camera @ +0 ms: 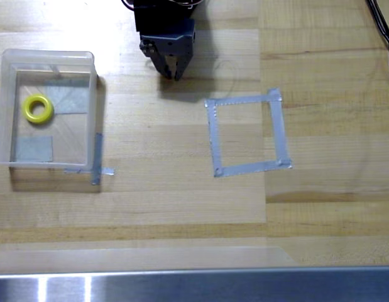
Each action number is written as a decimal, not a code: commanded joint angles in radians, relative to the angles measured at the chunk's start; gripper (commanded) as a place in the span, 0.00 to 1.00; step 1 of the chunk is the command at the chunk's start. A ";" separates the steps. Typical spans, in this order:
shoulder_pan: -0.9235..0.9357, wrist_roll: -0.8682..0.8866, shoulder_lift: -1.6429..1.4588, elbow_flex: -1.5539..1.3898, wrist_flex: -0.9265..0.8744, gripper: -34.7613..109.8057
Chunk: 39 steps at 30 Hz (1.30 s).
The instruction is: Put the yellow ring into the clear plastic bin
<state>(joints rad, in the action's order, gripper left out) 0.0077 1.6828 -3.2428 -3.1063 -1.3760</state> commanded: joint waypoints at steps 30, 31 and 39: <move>-0.003 0.012 -0.009 0.009 -0.049 0.26; -0.003 0.012 -0.009 0.009 -0.049 0.26; -0.003 0.012 -0.009 0.009 -0.049 0.26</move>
<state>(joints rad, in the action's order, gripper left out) 0.0092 1.6828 -3.2428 -3.1063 -1.3760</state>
